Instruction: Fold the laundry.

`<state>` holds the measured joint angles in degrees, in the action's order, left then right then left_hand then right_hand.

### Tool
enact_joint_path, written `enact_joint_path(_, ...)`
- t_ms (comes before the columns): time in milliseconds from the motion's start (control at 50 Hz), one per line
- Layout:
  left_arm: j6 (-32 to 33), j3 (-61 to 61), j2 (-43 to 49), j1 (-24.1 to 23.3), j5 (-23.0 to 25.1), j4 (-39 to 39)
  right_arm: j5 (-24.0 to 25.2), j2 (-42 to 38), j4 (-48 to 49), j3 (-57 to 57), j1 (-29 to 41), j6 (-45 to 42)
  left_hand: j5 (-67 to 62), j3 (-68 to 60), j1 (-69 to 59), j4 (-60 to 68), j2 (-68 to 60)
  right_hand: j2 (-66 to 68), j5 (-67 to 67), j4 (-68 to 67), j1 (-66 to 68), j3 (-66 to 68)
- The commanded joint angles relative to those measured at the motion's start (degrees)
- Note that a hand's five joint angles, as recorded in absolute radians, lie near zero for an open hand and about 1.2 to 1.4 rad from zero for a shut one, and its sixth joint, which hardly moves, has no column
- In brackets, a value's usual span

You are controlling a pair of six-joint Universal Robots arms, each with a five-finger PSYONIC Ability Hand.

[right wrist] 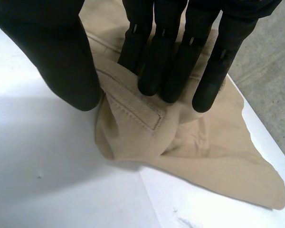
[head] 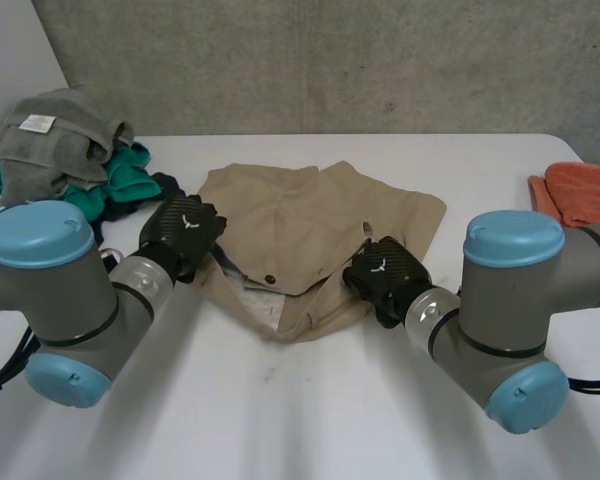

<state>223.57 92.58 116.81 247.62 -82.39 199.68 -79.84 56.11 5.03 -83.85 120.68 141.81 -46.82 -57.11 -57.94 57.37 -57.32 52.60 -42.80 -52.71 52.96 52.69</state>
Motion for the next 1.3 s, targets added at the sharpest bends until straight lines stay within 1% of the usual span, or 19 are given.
enact_joint_path(20, 0.99, -0.04, -0.09, -0.03, 1.18, -0.43, -1.54, 3.91, -4.67, -0.61, -0.8, -0.22, -23.16, -22.87, -22.04, 22.61, -22.66, -2.89, 3.09, 3.01, -3.26, -2.98)
enact_joint_path(120, 0.9, 0.4, -1.15, -0.56, 1.27, -2.1, -4.71, 9.27, -12.14, -0.44, -1.41, 0.83, -23.18, -22.89, -22.06, 22.63, -22.68, -5.24, 5.44, 5.36, -5.61, -5.33)
enact_joint_path(220, 0.29, 0.58, -3.34, -1.52, 1.18, -3.85, -6.11, 17.69, -15.92, -0.09, -1.15, 4.25, -23.18, -22.89, -22.06, 22.63, -22.68, -21.88, 22.08, 21.99, -22.24, -21.96)
enact_joint_path(300, -0.24, 0.4, -3.87, -2.14, 1.09, -4.12, -8.21, 20.09, -16.98, 1.66, -0.36, 6.45, -23.18, -22.89, -22.06, 22.63, -22.68, -34.0, 34.2, 34.11, -34.37, -34.09)
enact_joint_path(440, -0.33, 0.32, -3.79, -2.23, 0.92, -4.12, -10.07, 14.04, -16.37, 7.2, 2.54, 7.69, -23.18, -22.89, -22.06, 22.63, -22.68, -36.03, 36.23, 36.14, -36.39, -36.12)
enact_joint_path(620, -0.68, -0.04, -3.87, -1.7, 0.48, -4.12, -11.21, -0.98, -12.96, 14.93, 5.18, 8.04, -23.18, -22.89, -22.06, 22.63, -22.68, -36.88, 37.08, 37.0, -37.25, -36.97)
enact_joint_path(680, -1.03, -0.04, -3.87, -1.53, 0.48, -4.12, -11.39, -3.98, -10.75, 16.17, 5.0, 7.87, -23.18, -22.89, -22.06, 22.63, -22.68, -32.19, 32.39, 32.31, -32.56, -32.28)
enact_joint_path(760, -1.74, -0.39, -3.96, -1.35, 0.39, -4.12, -11.92, -6.45, -9.25, 16.96, 4.83, 7.78, -23.18, -22.89, -22.06, 22.63, -22.68, 3.56, -3.36, -3.44, 3.19, 3.47)
enact_joint_path(780, -1.82, -0.47, -3.96, -1.35, 0.3, -4.12, -12.27, -6.19, -9.34, 16.7, 4.48, 8.04, -23.18, -22.89, -22.06, 22.63, -22.68, 27.16, -26.96, -27.05, 26.8, 27.08)
enact_joint_path(840, -2.0, -0.74, -4.31, -1.52, 0.04, -4.21, -12.88, -4.44, -8.9, 15.39, 3.34, 8.57, -23.18, -22.89, -22.06, 22.63, -22.68, 27.4, -27.2, -27.29, 27.04, 27.31)
enact_joint_path(900, -2.88, -1.26, -6.24, -2.58, -0.4, -5.17, -12.62, 0.83, -7.32, 12.58, 0.35, 10.76, -23.18, -22.89, -22.06, 22.63, -22.68, 27.4, -27.2, -27.29, 27.04, 27.31)
enact_joint_path(960, -5.25, -1.79, -8.97, -5.56, -1.19, -7.98, -9.73, 5.75, -4.25, 10.29, -2.99, 12.43, -23.18, -22.89, -22.06, 22.63, -22.68, 27.4, -27.2, -27.29, 27.04, 27.31)
enact_joint_path(1060, -13.06, -2.5, -12.57, -12.85, -2.42, -13.61, -2.26, 6.82, 1.55, 8.35, -8.08, 11.82, -23.18, -22.89, -22.06, 22.63, -22.68, 27.4, -27.2, -27.29, 27.04, 27.31)
enact_joint_path(1080, -16.29, -2.67, -13.36, -16.52, -2.77, -14.83, 0.27, 6.38, 3.21, 8.0, -9.83, 10.78, -23.18, -22.89, -22.06, 22.63, -22.68, 27.4, -27.2, -27.29, 27.04, 27.31)
enact_joint_path(1140, -19.92, -3.72, -13.72, -22.42, -3.21, -15.02, 3.89, 5.24, 5.6, 7.21, -12.57, 8.93, -23.18, -22.89, -22.06, 22.63, -22.68, 27.4, -27.2, -27.29, 27.04, 27.31)
enact_joint_path(1160, -21.84, -4.77, -13.37, -26.27, -4.0, -14.76, 6.69, 4.71, 7.95, 6.51, -14.23, 7.35, -23.18, -22.89, -22.06, 22.63, -22.68, 27.4, -27.2, -27.29, 27.04, 27.31)
enact_joint_path(1180, -22.56, -5.39, -13.02, -28.05, -4.7, -14.58, 8.37, 4.45, 9.63, 6.24, -15.2, 6.82, -23.18, -22.89, -22.06, 22.63, -22.68, 27.4, -27.2, -27.29, 27.04, 27.31)
enact_joint_path(1220, -23.7, -6.8, -11.27, -30.96, -6.37, -14.41, 11.62, 3.92, 13.67, 5.54, -17.22, 5.85, -23.18, -22.89, -22.06, 22.63, -22.68, 27.4, -27.2, -27.29, 27.04, 27.31)
enact_joint_path(1300, -23.62, -11.1, -4.95, -36.05, -12.86, -14.4, 20.41, 1.02, 25.71, 3.78, -21.88, 5.49, -23.18, -22.89, -22.06, 22.63, -22.68, 27.4, -27.2, -27.29, 27.04, 27.31)
